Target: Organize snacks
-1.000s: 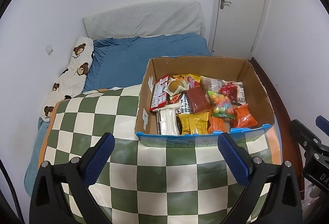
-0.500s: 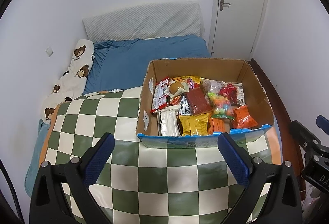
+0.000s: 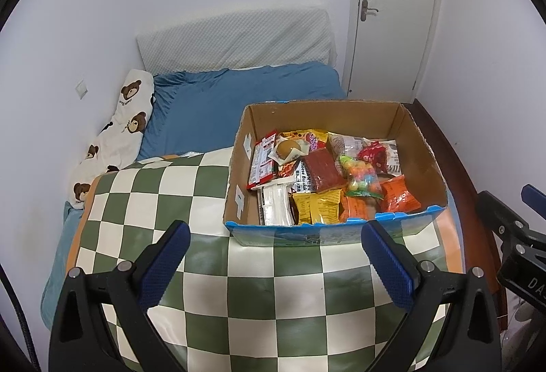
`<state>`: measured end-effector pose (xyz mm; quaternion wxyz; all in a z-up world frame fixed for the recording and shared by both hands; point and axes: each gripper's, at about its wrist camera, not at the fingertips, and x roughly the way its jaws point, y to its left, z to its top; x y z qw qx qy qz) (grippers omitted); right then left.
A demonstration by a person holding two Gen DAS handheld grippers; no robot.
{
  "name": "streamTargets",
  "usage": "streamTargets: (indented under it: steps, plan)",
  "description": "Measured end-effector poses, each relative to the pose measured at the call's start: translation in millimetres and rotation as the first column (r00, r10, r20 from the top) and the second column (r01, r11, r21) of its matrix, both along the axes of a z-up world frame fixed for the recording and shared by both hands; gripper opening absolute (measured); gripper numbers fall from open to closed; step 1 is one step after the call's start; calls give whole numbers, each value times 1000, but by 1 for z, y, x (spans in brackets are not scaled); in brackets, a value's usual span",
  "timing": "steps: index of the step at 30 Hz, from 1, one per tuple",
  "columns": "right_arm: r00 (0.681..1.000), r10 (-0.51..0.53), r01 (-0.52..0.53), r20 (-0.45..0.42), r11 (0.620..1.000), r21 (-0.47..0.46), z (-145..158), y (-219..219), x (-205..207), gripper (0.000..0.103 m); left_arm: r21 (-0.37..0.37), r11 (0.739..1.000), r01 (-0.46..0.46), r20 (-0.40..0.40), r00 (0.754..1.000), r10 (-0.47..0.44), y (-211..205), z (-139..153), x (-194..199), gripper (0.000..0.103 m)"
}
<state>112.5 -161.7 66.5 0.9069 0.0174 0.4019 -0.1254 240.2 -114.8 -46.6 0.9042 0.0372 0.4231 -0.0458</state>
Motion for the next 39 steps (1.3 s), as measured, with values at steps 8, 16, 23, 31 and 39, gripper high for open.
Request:
streamTargets:
  steps: [8, 16, 23, 31, 39]
  plan:
    - [1000, -5, 5, 12, 1000, -2, 4, -2, -4, 101, -2, 1000, 1, 16, 1000, -1, -1, 5, -3, 103]
    - [1000, -3, 3, 15, 1000, -3, 8, -3, -6, 101, 0, 1000, 1, 23, 1000, -1, -1, 7, -4, 103]
    - [1000, -2, 2, 18, 1000, -3, 10, -2, -8, 101, -2, 1000, 1, 26, 1000, -1, -1, 10, -4, 103]
    - [1000, -8, 8, 10, 1000, 0, 9, -3, -7, 101, 2, 1000, 3, 17, 1000, -3, -2, 8, -4, 103]
    - [1000, -16, 16, -1, 1000, 3, 3, -7, -7, 101, 1, 1000, 3, 19, 1000, -3, -1, 7, -3, 103]
